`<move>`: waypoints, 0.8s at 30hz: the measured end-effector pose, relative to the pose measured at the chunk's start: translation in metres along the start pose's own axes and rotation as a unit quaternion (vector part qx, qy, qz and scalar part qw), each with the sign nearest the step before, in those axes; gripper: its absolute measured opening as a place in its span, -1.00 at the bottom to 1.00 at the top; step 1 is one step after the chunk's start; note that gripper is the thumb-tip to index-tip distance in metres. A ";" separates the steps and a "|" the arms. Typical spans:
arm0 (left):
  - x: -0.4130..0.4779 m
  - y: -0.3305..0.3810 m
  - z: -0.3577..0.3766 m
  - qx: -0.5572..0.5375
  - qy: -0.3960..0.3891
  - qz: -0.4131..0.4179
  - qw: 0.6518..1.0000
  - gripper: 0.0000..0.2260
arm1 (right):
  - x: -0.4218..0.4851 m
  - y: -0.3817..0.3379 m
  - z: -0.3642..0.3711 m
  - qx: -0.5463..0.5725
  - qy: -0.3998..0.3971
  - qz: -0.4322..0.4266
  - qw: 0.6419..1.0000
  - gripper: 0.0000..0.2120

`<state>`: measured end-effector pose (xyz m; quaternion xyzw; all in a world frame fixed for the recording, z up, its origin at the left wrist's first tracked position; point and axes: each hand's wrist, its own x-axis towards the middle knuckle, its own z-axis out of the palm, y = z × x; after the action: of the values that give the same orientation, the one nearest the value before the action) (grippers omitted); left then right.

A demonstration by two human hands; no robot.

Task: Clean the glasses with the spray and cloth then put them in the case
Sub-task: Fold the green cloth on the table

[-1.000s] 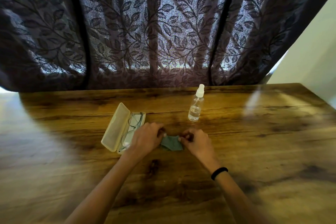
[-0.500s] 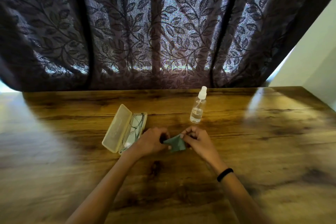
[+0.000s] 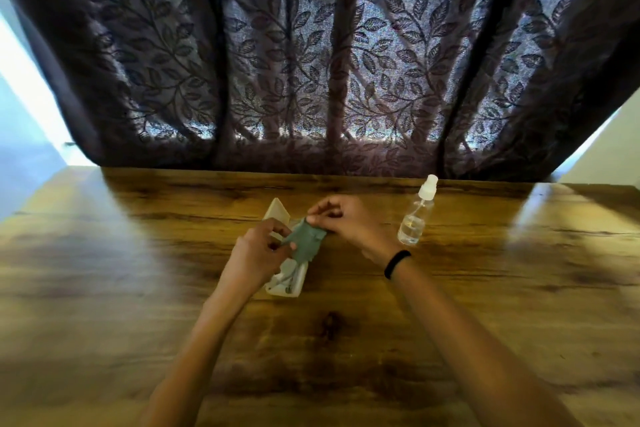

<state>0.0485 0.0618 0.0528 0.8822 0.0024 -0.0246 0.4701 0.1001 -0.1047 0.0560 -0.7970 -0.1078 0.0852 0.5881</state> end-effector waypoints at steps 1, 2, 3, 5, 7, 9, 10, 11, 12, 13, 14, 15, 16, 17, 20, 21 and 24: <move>0.000 -0.001 -0.004 0.013 0.012 -0.007 1.000 -0.89 | 0.008 -0.003 0.006 -0.027 -0.003 -0.009 1.000 -0.86; 0.001 -0.001 -0.007 0.031 0.020 -0.016 0.999 -0.87 | 0.014 -0.006 0.012 -0.054 -0.007 -0.016 0.998 -0.86; 0.002 0.000 -0.009 0.048 0.023 -0.029 0.998 -0.85 | 0.020 -0.007 0.017 -0.077 -0.015 -0.020 0.997 -0.86; 0.003 0.002 -0.012 0.082 0.006 -0.062 0.995 -0.82 | 0.027 -0.007 0.024 -0.122 -0.031 -0.020 0.992 -0.86; 0.002 0.005 -0.016 0.102 -0.016 -0.084 0.991 -0.81 | 0.030 -0.003 0.029 -0.164 -0.042 -0.017 0.985 -0.84; 0.004 0.006 -0.023 0.094 -0.002 -0.074 0.993 -0.84 | 0.028 0.002 0.030 -0.178 -0.030 -0.024 0.983 -0.82; 0.006 0.006 -0.028 0.092 0.023 -0.056 0.994 -0.87 | 0.026 0.004 0.029 -0.180 -0.007 -0.036 0.983 -0.81; 0.007 0.005 -0.035 0.098 0.056 -0.029 0.993 -0.89 | 0.024 0.006 0.026 -0.180 0.024 -0.050 0.982 -0.81; 0.010 0.002 -0.042 0.105 0.092 0.002 0.990 -0.90 | 0.021 0.009 0.023 -0.174 0.054 -0.056 0.982 -0.81; 0.013 -0.001 -0.048 0.109 0.121 0.028 0.986 -0.90 | 0.017 0.011 0.019 -0.160 0.075 -0.051 0.983 -0.80; 0.017 -0.005 -0.053 0.103 0.133 0.040 0.985 -0.90 | 0.012 0.015 0.016 -0.141 0.087 -0.037 0.985 -0.80; 0.022 -0.009 -0.057 0.084 0.125 0.035 0.988 -0.87 | 0.007 0.019 0.013 -0.119 0.089 -0.016 0.989 -0.81; 0.025 -0.014 -0.060 0.053 0.098 0.015 0.994 -0.83 | 0.001 0.024 0.011 -0.095 0.088 0.007 0.992 -0.82; 0.028 -0.018 -0.060 0.015 0.053 -0.014 0.998 -0.79 | -0.004 0.028 0.010 -0.070 0.086 0.032 0.993 -0.82; 0.030 -0.028 -0.056 -0.096 -0.110 -0.106 0.984 -0.74 | -0.018 0.037 0.014 -0.021 0.070 0.080 0.994 -0.77; 0.030 -0.031 -0.054 -0.120 -0.146 -0.125 0.974 -0.73 | -0.020 0.038 0.017 -0.022 0.066 0.079 0.994 -0.75; 0.028 -0.040 -0.046 -0.169 -0.189 -0.153 0.955 -0.68 | -0.024 0.040 0.025 -0.036 0.075 0.071 0.994 -0.71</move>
<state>0.0774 0.1221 0.0443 0.7586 0.0525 -0.2614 0.5946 0.0730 -0.0999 0.0111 -0.8273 -0.0096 0.0626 0.5581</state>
